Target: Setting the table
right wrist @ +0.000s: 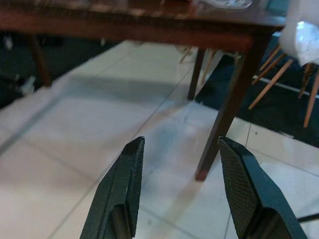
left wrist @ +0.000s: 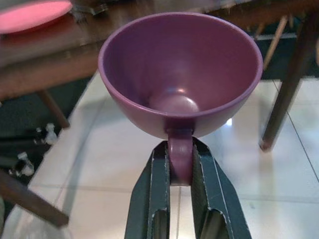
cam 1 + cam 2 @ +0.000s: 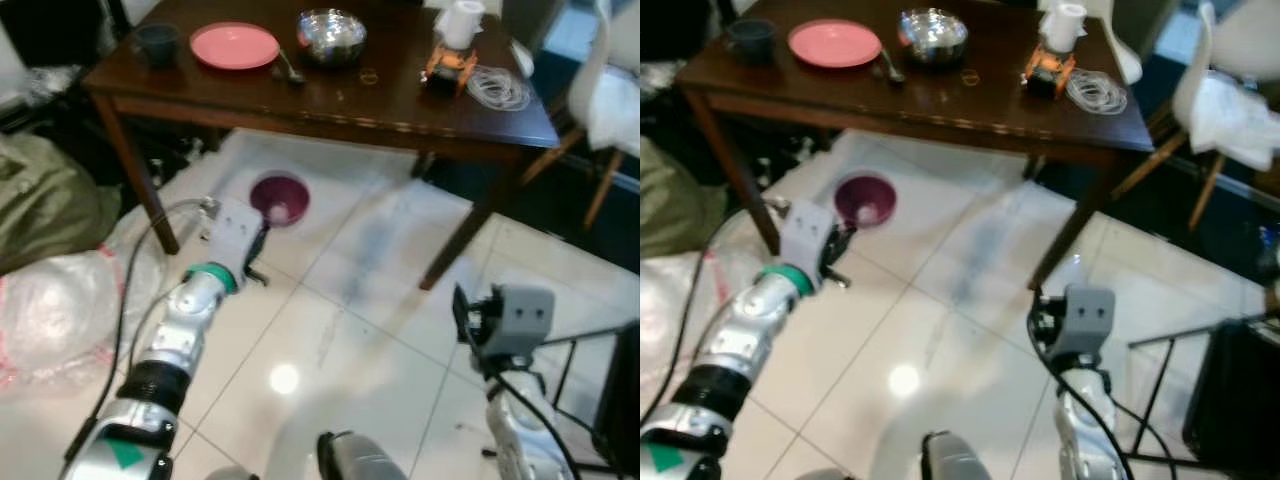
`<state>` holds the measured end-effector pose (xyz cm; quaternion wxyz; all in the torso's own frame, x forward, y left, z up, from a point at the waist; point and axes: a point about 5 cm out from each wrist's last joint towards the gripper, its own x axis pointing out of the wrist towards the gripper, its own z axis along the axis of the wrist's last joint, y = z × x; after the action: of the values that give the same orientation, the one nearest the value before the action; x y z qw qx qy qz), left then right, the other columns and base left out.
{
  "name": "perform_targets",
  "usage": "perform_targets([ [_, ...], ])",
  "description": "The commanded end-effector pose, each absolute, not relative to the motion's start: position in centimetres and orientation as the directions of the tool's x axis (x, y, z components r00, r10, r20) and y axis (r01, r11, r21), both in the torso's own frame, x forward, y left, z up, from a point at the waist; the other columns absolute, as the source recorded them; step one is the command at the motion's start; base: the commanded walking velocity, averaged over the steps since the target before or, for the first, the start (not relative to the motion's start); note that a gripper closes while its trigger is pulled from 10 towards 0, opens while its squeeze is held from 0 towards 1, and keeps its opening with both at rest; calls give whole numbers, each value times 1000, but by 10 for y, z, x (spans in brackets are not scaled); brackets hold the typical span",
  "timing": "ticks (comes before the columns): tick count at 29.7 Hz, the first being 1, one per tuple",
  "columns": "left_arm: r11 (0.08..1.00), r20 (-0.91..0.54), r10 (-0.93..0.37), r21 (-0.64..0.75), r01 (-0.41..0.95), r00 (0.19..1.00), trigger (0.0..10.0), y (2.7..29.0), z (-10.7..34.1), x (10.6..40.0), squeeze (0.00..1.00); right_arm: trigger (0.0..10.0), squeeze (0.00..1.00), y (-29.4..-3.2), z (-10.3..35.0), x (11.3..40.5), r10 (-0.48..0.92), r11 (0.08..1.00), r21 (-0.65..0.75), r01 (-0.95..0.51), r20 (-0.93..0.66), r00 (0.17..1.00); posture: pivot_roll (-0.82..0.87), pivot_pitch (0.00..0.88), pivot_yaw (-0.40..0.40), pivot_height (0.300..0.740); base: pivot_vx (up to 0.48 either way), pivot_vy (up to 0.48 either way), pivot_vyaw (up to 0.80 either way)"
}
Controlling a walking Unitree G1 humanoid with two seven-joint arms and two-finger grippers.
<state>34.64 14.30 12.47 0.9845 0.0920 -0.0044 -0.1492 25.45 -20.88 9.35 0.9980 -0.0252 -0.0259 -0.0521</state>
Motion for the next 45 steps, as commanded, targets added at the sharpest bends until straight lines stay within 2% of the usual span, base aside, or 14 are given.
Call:
perform_targets([
  [1,939,32,-317,150,309,948,10000,132,140,350,0,10000,0,-216,100,253,-121,992,-37,123,62,991,3,17,49,740,0,0,-800],
  [2,944,65,-318,112,309,946,10000,128,150,352,0,10000,0,-213,107,256,-114,993,-22,116,83,990,3,16,48,740,0,0,-800],
  [8,944,116,-325,93,315,939,10000,123,164,352,0,10000,0,-209,117,259,-102,995,-12,104,110,989,1,16,48,740,0,0,-733],
  [15,942,157,-334,70,327,929,10000,116,178,351,0,10000,0,-202,133,261,-74,997,-6,76,163,984,-3,16,49,740,0,0,0],
  [26,949,212,-311,116,292,927,10000,114,193,350,0,10000,0,-190,152,263,-21,1000,0,22,200,980,-6,14,50,740,0,0,0],
  [31,949,254,-308,149,277,917,10000,110,200,347,0,10000,0,-185,160,263,-9,1000,16,5,231,973,-5,10,49,740,296,0,0],
  [45,948,260,-311,154,279,914,10000,106,203,348,0,10000,0,-191,162,262,-29,1000,9,28,232,972,-11,0,58,740,388,0,0],
])
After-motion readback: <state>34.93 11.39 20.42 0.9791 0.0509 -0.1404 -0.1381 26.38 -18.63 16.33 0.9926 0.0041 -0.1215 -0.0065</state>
